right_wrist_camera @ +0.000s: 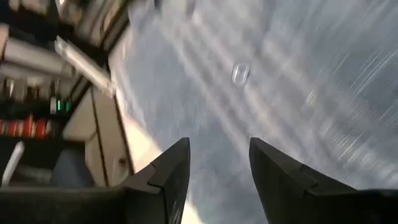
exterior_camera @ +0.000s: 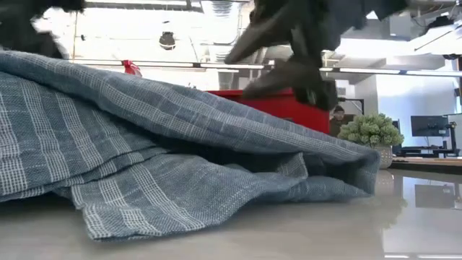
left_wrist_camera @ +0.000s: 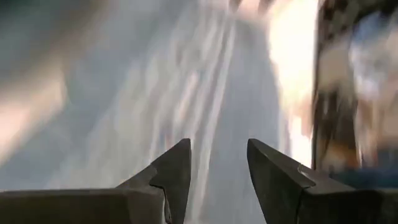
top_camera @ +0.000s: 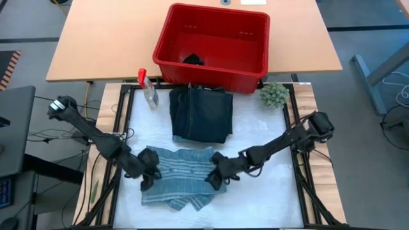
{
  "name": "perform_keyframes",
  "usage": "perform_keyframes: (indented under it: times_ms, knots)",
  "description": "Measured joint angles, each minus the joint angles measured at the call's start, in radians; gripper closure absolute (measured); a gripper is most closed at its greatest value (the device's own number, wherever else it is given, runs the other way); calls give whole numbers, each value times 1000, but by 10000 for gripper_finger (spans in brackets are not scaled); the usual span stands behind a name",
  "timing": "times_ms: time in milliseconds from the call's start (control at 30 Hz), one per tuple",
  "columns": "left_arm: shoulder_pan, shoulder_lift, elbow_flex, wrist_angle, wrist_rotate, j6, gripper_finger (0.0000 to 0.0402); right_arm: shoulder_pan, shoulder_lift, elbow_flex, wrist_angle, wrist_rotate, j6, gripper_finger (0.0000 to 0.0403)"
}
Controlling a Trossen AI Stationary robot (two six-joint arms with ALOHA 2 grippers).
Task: Fold Laundry from Bin
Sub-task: Fold the blue long sleeve on the table
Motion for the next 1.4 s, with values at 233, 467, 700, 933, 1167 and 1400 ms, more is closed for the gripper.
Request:
perform_keyframes:
  times_ms: [233, 467, 700, 933, 1167, 1400]
  knots:
    - [68, 98, -2, 259, -150, 241, 269, -118, 3, -1, -5, 80, -143, 212]
    - [105, 385, -4, 361, -15, 327, 291, -248, 36, -2, -164, 84, -186, 212]
    - [84, 540, -2, 451, 55, 157, 320, -291, 33, -2, -264, 161, -289, 212]
    - [81, 472, -2, 431, 57, 91, 351, -235, -71, 42, -168, 46, -328, 212]
    - [81, 278, 21, 350, -143, 123, 385, -115, -7, 39, -123, 16, -246, 212]
    - [48, 263, 11, 390, -139, 141, 399, -158, 128, 38, -213, 96, -228, 212]
